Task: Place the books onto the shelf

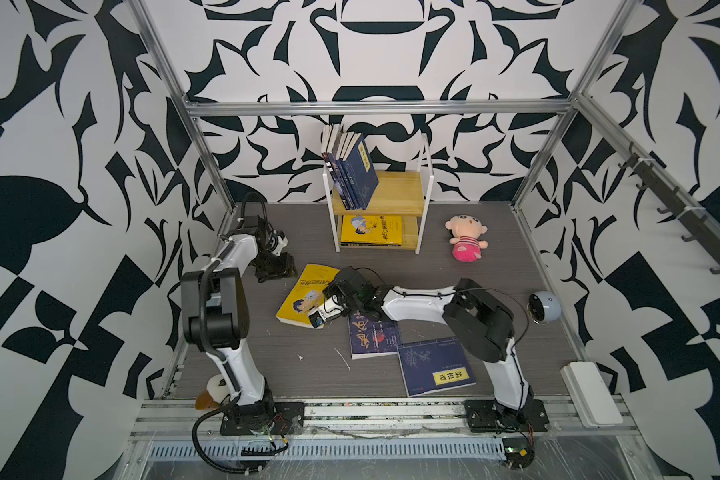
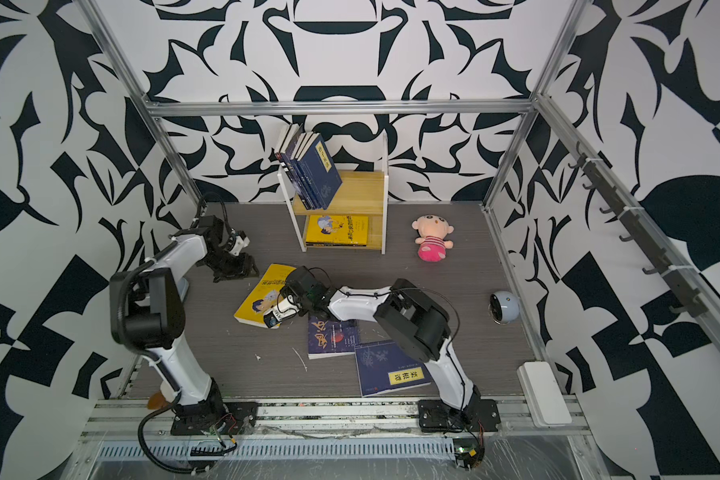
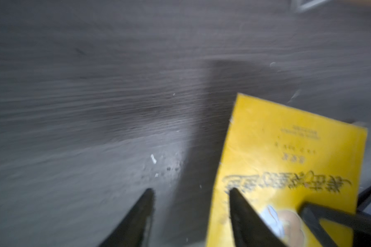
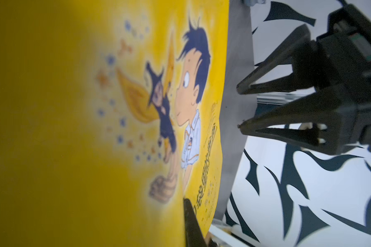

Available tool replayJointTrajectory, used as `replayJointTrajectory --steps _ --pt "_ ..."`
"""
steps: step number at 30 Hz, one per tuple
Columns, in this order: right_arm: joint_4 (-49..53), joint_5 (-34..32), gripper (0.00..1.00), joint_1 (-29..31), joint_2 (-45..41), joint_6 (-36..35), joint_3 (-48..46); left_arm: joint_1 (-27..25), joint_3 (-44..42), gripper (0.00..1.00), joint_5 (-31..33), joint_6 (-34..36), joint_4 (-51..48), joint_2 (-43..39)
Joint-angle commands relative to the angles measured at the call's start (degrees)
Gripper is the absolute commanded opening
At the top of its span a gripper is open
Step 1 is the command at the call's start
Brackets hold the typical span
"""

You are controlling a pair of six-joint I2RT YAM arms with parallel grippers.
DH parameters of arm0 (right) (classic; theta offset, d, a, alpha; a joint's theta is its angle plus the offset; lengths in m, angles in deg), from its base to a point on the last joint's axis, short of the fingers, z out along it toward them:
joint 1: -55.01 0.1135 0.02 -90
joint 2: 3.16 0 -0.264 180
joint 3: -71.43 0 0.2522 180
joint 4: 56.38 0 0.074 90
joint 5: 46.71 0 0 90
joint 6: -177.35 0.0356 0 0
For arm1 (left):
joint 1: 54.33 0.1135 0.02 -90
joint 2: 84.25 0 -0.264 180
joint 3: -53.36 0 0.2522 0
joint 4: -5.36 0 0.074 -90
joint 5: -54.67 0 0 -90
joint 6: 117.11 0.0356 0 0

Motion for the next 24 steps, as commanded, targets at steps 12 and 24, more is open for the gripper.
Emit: replayJointTrajectory --steps 12,24 --pt "12.69 -28.21 0.0 -4.77 -16.29 5.88 4.28 1.99 -17.03 0.97 -6.81 -1.51 13.01 -21.12" --pt "16.43 -35.7 0.0 -9.15 -7.97 15.7 14.22 3.37 -17.55 0.99 -8.42 -3.25 13.88 -22.59"
